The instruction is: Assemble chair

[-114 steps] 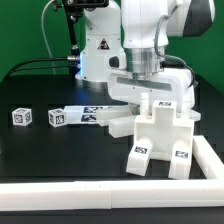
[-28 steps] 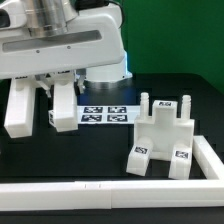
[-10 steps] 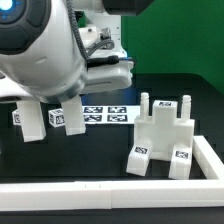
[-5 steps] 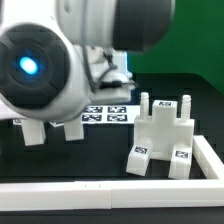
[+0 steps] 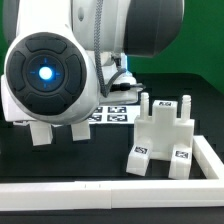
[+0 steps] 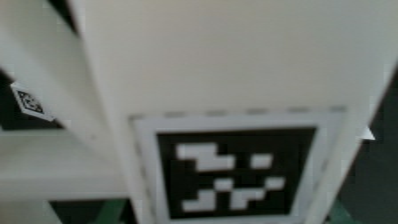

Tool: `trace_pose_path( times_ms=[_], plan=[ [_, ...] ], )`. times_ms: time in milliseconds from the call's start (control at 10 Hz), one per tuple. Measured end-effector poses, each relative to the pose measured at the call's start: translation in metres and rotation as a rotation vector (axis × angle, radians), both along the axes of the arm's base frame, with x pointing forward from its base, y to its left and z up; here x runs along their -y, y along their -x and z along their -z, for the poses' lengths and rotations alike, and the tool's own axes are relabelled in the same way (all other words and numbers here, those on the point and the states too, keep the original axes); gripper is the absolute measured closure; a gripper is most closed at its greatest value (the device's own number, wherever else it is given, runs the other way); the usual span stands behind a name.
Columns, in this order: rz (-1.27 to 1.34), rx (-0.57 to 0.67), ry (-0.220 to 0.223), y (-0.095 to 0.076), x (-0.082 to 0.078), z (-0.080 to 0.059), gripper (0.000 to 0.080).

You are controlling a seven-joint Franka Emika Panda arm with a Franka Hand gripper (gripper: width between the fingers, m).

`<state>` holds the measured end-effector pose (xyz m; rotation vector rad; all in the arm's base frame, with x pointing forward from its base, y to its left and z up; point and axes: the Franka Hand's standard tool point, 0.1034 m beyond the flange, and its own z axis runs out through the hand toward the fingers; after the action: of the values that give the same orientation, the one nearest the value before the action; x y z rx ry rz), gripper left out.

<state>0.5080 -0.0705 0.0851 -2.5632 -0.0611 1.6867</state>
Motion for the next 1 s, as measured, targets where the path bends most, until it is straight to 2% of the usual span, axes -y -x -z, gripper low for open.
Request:
trace_pose_path(
  times_ms=[100,200,500,900,1000],
  plan=[
    [0.011,-0.036,0.026,0.005,0.003,0.004,0.0515],
    [0.019,-0.03,0.045,0.007,0.006,0.016,0.0515],
    [0.032,-0.014,0.041,0.007,0.014,0.024,0.0515],
    [0.024,-0.034,0.041,0.012,0.011,0.03,0.0515],
    [0.023,-0.035,0.04,0.012,0.011,0.03,0.0406]
  ],
)
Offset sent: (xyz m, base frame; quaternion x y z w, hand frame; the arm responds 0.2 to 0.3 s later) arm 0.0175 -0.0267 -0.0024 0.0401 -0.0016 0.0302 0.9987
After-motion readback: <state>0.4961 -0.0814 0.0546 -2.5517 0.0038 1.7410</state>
